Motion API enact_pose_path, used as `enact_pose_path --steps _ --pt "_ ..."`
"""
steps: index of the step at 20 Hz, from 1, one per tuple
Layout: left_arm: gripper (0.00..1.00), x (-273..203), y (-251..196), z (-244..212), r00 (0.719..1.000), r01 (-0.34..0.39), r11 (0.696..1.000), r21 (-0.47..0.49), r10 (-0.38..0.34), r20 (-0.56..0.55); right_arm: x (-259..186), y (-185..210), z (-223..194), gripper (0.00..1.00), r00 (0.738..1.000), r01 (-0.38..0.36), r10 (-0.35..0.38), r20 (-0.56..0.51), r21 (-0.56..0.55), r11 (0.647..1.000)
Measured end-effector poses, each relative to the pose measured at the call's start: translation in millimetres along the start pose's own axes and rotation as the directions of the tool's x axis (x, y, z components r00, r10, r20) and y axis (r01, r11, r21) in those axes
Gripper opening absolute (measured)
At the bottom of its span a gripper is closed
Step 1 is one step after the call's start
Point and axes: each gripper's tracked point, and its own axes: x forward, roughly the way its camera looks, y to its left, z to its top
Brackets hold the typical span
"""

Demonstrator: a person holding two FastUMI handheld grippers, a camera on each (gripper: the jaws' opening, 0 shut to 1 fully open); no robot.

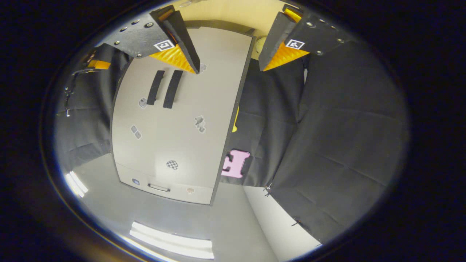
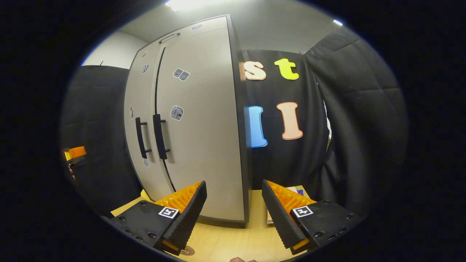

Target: Grasp the bottle in the cabinet with the left hand and place it on the coaster, then close the right door with the right hand and the left door with the left hand.

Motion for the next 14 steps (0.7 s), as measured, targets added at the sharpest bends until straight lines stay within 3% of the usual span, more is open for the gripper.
enact_pose_path --steps 3,8,14 --pt "0.94 7 -11 6 0.999 0.03 0.997 0.067 -0.029 -0.015 -8 0 -14 0.97 0.999 0.04 -0.04 -0.004 0.047 0.998" --pt "0.94 16 -24 -12 0.993 0.115 0.993 -0.002 -0.115 -0.042 -22 19 -35 0.97 0.997 0.059 -0.056 -0.056 0.049 0.997" --pt "0.94 20 -36 -9 0.995 0.088 0.995 0.035 -0.086 -0.051 -28 0 -37 0.97 0.997 0.06 -0.056 -0.062 0.07 0.996"
